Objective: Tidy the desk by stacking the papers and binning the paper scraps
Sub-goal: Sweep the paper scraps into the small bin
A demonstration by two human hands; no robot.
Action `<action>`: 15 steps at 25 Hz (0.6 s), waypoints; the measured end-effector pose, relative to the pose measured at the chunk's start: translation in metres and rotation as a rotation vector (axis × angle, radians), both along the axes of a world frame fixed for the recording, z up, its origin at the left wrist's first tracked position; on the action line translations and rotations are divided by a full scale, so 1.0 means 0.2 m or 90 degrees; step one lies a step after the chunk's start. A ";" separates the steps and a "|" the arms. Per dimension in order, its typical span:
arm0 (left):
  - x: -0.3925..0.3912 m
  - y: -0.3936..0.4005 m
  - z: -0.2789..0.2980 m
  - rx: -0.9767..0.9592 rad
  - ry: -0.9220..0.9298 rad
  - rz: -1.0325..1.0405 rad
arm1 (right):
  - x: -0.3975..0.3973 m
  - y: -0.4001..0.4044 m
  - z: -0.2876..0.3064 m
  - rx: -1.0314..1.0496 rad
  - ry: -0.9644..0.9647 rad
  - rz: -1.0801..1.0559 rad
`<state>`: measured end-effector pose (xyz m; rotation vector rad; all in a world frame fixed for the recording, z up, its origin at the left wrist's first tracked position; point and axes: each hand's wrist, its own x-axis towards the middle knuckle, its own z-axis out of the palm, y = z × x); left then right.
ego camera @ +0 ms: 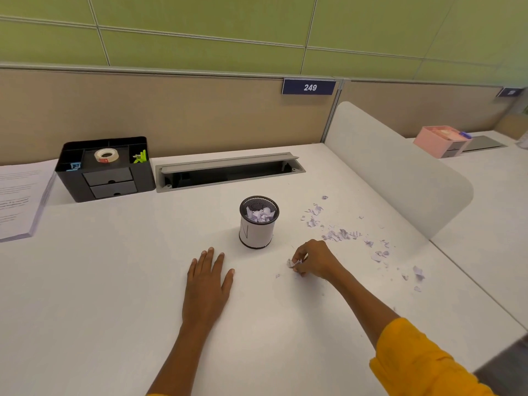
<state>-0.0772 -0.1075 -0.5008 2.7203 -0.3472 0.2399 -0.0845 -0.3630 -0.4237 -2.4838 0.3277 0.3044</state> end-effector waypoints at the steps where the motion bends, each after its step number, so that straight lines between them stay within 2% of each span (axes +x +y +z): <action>1: 0.00 0.00 0.00 -0.003 0.001 0.001 | 0.00 0.00 0.01 -0.004 0.005 -0.006; 4: 0.00 0.00 -0.01 -0.008 -0.004 -0.004 | 0.01 0.01 0.09 0.062 -0.039 -0.052; 8: 0.01 0.00 -0.02 -0.012 -0.004 -0.009 | 0.09 0.08 0.29 0.202 -0.205 -0.116; 11: 0.02 0.01 -0.01 -0.062 0.008 -0.004 | 0.19 0.16 0.40 0.191 -0.251 -0.083; 15: 0.08 -0.02 0.15 -0.156 0.076 0.033 | 0.30 0.26 0.42 0.139 -0.206 -0.057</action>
